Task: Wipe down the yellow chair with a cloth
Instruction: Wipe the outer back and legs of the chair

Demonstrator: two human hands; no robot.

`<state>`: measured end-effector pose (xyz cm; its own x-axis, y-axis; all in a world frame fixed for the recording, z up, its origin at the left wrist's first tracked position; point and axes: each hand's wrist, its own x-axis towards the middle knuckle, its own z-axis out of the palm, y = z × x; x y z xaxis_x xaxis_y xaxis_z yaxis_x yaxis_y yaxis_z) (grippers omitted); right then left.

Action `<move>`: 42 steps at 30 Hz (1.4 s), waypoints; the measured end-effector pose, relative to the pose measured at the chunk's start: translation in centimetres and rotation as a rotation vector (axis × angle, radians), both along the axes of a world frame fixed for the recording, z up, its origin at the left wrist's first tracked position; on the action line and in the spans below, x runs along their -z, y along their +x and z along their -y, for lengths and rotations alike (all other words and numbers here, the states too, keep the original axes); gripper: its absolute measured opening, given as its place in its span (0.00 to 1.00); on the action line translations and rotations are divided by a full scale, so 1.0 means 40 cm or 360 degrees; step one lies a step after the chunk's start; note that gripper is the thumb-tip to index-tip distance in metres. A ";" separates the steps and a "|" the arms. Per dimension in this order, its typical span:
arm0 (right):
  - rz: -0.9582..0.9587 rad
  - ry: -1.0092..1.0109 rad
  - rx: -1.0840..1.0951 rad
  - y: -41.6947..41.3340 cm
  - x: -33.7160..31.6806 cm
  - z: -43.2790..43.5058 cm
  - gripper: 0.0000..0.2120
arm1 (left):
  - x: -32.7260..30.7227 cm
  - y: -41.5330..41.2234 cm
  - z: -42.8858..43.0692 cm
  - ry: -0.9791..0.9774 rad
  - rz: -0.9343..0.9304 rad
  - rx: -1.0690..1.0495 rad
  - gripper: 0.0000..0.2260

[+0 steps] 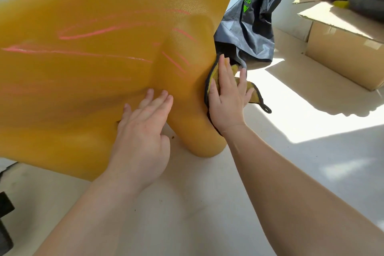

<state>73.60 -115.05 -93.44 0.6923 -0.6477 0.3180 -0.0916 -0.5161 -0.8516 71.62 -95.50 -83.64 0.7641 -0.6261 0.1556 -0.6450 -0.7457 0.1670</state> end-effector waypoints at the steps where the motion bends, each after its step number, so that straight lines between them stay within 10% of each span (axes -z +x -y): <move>1: 0.0060 0.0104 -0.0083 -0.001 0.003 -0.018 0.31 | -0.005 0.000 0.002 -0.0010 0.0015 -0.0004 0.36; 28: 0.0087 -0.0401 -0.0061 -0.008 -0.020 -0.073 0.33 | -0.004 0.000 -0.003 0.0171 -0.0099 0.0089 0.34; 36: 0.0105 -0.0129 -0.0158 -0.026 0.021 -0.128 0.35 | -0.178 -0.073 -0.014 -0.0201 0.0908 0.0171 0.24; 42: 0.0042 0.0074 -0.0104 -0.023 -0.049 -0.174 0.37 | -0.288 -0.056 0.022 0.0175 0.1214 -0.0031 0.34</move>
<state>72.67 -108.11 -91.47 0.7252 -0.6161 0.3074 -0.0361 -0.4799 -0.8766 69.36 -96.38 -72.13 0.4814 -0.6560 0.5813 -0.5386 -0.7446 -0.3943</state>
